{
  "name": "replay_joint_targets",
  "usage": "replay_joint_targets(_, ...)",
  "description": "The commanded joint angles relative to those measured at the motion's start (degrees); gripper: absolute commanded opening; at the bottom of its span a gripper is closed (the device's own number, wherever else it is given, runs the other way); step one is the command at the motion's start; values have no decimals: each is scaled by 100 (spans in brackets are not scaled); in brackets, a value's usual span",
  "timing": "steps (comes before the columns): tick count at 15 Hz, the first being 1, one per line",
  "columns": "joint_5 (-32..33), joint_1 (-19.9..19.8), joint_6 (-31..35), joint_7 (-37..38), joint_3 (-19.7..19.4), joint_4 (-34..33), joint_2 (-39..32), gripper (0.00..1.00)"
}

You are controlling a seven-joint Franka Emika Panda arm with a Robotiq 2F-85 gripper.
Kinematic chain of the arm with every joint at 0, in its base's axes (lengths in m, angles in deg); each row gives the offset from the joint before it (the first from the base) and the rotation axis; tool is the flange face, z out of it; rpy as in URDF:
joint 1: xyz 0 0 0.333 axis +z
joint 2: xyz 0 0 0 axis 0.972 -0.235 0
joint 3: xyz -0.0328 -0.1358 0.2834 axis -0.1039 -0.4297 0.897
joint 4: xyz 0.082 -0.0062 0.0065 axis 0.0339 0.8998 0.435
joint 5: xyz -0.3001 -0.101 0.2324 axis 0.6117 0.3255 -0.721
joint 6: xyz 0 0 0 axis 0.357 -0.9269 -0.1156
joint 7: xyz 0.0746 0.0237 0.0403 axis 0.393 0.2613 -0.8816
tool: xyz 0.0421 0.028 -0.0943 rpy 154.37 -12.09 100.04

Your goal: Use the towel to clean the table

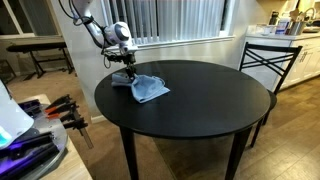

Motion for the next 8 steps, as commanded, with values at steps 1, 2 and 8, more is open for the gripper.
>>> replay_joint_targets(1,-111,99,-239,-604,609,-796,-490,7)
replay_joint_targets(2,-132,143,-304,-778,747,-1042,-615,8)
replay_joint_targets(8,-7,367,-890,-2380,955,-3034,-1691,8)
